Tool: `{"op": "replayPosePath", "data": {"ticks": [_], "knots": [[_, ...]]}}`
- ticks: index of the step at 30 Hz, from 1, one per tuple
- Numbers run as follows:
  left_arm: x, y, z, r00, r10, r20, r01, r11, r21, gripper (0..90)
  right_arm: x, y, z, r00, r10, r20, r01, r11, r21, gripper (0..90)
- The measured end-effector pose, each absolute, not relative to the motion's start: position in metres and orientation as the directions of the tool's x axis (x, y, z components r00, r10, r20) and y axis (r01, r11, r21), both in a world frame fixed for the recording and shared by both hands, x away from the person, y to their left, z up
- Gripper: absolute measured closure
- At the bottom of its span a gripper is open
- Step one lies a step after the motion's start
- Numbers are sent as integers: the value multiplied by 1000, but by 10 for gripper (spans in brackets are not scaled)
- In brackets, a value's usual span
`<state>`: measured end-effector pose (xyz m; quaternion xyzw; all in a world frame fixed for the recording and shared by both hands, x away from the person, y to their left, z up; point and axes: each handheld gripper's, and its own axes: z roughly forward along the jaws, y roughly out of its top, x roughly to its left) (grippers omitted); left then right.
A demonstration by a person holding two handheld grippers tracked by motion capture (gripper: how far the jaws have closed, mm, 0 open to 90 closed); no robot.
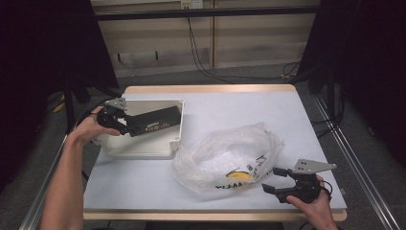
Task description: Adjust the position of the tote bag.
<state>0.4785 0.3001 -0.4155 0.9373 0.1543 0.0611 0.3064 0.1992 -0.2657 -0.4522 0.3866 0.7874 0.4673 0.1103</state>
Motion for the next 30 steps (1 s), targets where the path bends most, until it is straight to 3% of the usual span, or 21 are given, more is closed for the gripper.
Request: {"op": "replayPosePath", "data": {"ticks": [30], "knots": [[485, 290, -426, 954, 301, -2, 263, -829, 493, 407, 199, -266, -452, -676, 713, 184, 506, 269, 820, 247]]}}
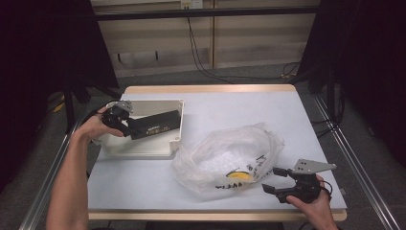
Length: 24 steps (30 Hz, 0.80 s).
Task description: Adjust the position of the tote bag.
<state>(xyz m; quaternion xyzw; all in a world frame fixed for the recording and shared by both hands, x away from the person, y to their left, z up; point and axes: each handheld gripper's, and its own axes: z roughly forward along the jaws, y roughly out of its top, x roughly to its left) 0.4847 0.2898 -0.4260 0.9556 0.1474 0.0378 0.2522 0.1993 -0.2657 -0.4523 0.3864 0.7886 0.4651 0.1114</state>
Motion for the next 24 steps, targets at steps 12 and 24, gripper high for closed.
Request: {"op": "replayPosePath", "data": {"ticks": [12, 24], "knots": [[482, 299, -421, 928, 372, 8, 319, -808, 496, 334, 199, -266, -452, -679, 712, 179, 502, 272, 821, 245], [459, 321, -394, 819, 574, 18, 447, -657, 608, 367, 201, -263, -450, -676, 714, 181, 501, 266, 824, 244]]}}
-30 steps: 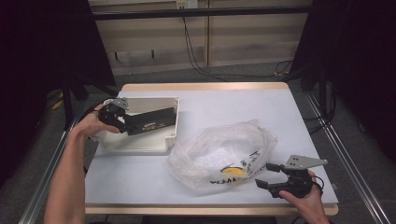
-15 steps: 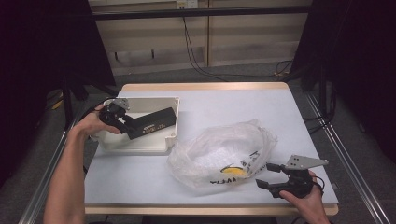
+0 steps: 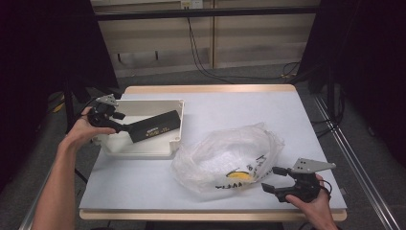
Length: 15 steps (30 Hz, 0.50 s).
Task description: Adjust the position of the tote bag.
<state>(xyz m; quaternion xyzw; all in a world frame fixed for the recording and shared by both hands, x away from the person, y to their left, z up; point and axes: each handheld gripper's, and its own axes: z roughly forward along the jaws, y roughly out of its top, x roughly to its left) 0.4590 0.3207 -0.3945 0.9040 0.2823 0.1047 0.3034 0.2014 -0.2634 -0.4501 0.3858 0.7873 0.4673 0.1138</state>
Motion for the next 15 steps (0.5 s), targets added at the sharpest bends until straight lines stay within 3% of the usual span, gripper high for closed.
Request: {"op": "replayPosePath", "data": {"ticks": [7, 15], "knots": [[439, 319, -382, 744, 668, -20, 507, -544, 668, 452, 204, -262, -452, -680, 711, 181, 502, 271, 821, 244], [414, 315, -385, 666, 744, -55, 560, -449, 696, 486, 198, -263, -451, -678, 712, 180, 501, 269, 822, 244]]}}
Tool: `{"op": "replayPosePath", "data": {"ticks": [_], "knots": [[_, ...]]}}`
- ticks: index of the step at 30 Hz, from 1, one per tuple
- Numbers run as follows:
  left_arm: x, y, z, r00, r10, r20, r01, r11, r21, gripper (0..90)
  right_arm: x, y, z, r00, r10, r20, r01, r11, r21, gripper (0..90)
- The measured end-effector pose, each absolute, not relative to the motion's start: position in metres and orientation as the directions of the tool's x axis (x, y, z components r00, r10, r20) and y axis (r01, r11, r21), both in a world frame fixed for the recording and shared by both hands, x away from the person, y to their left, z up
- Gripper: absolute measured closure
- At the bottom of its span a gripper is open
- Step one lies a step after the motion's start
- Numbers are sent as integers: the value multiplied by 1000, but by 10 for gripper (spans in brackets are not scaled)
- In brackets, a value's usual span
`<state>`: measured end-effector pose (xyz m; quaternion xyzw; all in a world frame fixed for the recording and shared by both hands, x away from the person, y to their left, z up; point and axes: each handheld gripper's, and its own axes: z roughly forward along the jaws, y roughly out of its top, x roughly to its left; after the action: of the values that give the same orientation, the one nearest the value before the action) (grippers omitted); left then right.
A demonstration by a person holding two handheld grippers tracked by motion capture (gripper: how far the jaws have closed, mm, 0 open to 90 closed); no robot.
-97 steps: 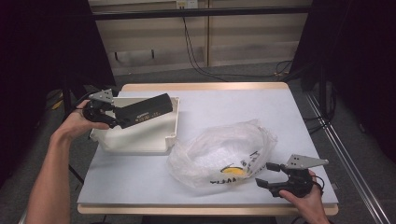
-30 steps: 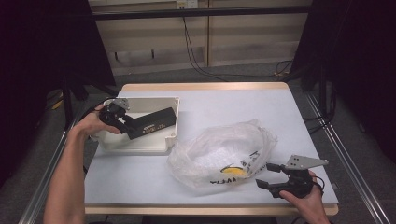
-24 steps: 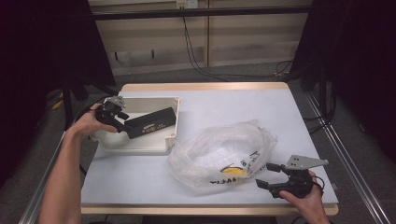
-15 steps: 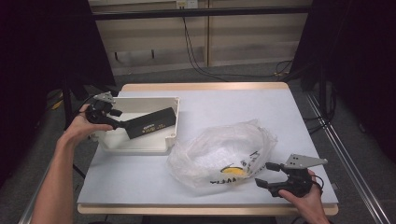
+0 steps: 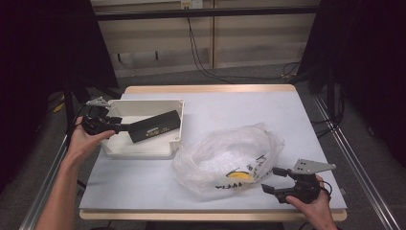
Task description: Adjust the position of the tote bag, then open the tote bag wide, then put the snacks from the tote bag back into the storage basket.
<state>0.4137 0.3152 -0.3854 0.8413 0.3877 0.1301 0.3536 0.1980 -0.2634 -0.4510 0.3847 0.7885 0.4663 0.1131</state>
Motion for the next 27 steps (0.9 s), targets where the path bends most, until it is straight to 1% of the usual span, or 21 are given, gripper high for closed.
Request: {"op": "replayPosePath", "data": {"ticks": [2, 4, 5, 6, 7, 8, 10, 11, 14, 15, 16, 17, 18, 19, 21, 22, 25, 27], "knots": [[407, 315, -388, 628, 776, -49, 573, -419, 705, 513, 198, -264, -450, -679, 713, 177, 498, 268, 825, 244], [402, 317, -389, 603, 795, -68, 584, -383, 716, 539, 198, -264, -450, -679, 712, 179, 497, 267, 825, 245], [398, 318, -389, 600, 798, -62, 588, -387, 710, 545, 198, -264, -450, -679, 712, 178, 498, 268, 825, 244], [394, 319, -390, 600, 798, -58, 584, -387, 713, 570, 198, -264, -451, -678, 713, 179, 499, 268, 825, 245], [391, 320, -391, 587, 808, -50, 582, -378, 720, 613, 198, -264, -451, -677, 714, 178, 499, 268, 824, 244], [389, 321, -392, 575, 816, -62, 593, -363, 719, 618, 198, -264, -451, -678, 713, 179, 499, 268, 824, 244], [386, 321, -396, 547, 835, -55, 603, -348, 718, 660, 199, -264, -451, -679, 713, 176, 499, 272, 823, 244], [386, 321, -399, 533, 844, -61, 613, -335, 716, 659, 199, -263, -451, -679, 713, 178, 501, 272, 821, 244], [387, 322, -408, 484, 873, -57, 637, -306, 708, 660, 198, -262, -450, -682, 710, 175, 496, 274, 824, 245], [388, 323, -410, 485, 873, -57, 644, -311, 699, 661, 198, -262, -451, -682, 710, 175, 497, 275, 823, 245], [389, 322, -412, 473, 880, -46, 652, -315, 689, 676, 198, -262, -451, -682, 710, 177, 499, 274, 822, 244], [391, 321, -415, 449, 892, -49, 663, -296, 688, 715, 198, -262, -451, -682, 710, 176, 499, 275, 822, 244], [392, 323, -416, 452, 890, -53, 672, -301, 676, 720, 198, -262, -451, -681, 710, 176, 499, 275, 822, 245], [394, 321, -419, 450, 890, -76, 679, -285, 677, 745, 198, -263, -451, -682, 710, 175, 497, 276, 823, 244], [396, 318, -423, 447, 891, -77, 690, -289, 663, 759, 198, -263, -450, -682, 710, 175, 495, 273, 825, 245], [397, 317, -425, 435, 897, -73, 699, -285, 656, 794, 198, -263, -450, -681, 711, 173, 494, 273, 825, 244], [402, 313, -431, 410, 910, -66, 721, -278, 635, 855, 198, -264, -450, -681, 711, 174, 496, 273, 824, 244], [407, 312, -434, 392, 918, -66, 737, -271, 619, 872, 198, -263, -451, -682, 710, 175, 497, 275, 823, 244]]}}
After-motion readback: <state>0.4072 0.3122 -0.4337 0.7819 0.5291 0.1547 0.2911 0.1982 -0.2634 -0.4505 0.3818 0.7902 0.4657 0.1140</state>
